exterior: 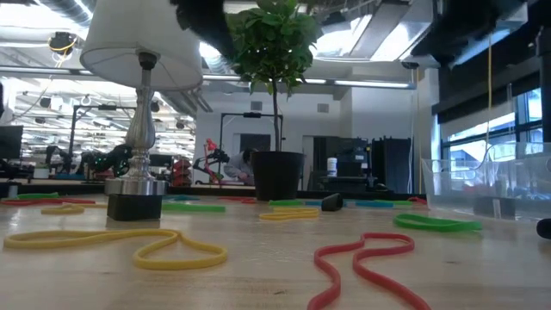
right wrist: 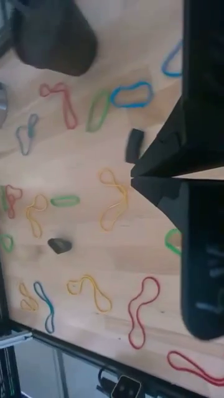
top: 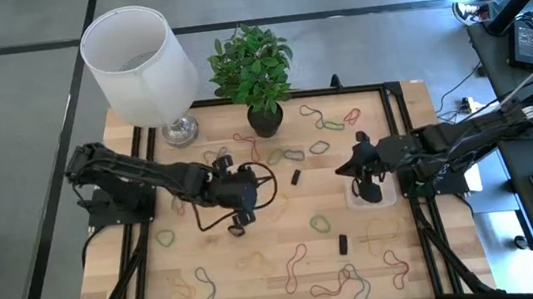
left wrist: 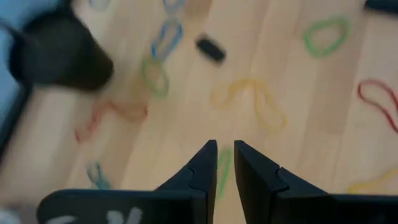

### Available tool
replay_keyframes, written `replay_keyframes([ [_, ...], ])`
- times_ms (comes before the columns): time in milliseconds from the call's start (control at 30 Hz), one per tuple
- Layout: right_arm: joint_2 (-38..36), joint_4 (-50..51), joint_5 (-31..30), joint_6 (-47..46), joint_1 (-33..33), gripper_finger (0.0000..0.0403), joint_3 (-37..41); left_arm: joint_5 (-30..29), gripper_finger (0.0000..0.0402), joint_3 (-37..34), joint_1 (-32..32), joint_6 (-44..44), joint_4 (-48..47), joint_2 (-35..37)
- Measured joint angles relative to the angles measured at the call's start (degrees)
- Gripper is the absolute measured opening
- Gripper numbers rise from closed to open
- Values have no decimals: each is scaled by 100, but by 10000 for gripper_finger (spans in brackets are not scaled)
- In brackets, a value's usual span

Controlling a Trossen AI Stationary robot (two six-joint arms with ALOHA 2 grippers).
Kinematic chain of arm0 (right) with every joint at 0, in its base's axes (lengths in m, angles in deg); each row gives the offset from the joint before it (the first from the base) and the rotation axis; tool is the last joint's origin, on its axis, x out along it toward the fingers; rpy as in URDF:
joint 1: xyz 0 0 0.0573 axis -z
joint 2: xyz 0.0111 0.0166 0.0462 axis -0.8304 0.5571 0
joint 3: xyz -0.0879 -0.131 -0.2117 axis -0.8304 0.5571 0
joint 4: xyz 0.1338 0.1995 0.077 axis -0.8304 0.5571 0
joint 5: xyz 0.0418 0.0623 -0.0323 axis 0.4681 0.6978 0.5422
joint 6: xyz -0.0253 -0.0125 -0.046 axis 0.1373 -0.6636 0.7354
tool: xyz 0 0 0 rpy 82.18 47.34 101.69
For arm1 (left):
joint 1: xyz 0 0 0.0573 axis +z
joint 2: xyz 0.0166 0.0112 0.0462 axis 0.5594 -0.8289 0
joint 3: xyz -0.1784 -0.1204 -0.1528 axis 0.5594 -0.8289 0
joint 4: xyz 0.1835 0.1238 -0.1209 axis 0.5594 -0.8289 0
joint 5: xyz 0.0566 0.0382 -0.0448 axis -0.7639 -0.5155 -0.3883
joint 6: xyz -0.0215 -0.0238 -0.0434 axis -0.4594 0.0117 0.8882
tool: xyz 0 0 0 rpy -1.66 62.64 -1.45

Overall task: Pick and place rubber bands into bin
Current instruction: Put the yellow rubber band into the transparent bin

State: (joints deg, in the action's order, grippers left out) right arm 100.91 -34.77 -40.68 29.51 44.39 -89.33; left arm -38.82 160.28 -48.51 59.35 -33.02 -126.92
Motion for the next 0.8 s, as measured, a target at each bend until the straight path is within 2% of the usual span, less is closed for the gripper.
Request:
replay_keyframes([
  [133, -198, -332, 188, -246, 0, 11, 508, 165, 80, -3, 136, 1031, -956, -146],
  [267, -319, -671, 545, -365, -2, 11, 836, 249, 119, -239, 163, 1784, -1376, -173],
  [367, -346, -747, 740, -368, -2, 12, 911, 370, 146, -619, 161, 2080, -1386, -173],
  [500, -346, -755, 754, -509, -2, 12, 911, 1046, 168, -1280, 162, 2750, -1240, -173],
  [667, -346, -755, 892, -497, 0, 12, 911, 1758, 177, -2028, 131, 3750, -740, -173],
  [800, -346, -750, 899, -486, 0, 12, 911, 2045, 177, -2423, 131, 4877, -254, -173],
])
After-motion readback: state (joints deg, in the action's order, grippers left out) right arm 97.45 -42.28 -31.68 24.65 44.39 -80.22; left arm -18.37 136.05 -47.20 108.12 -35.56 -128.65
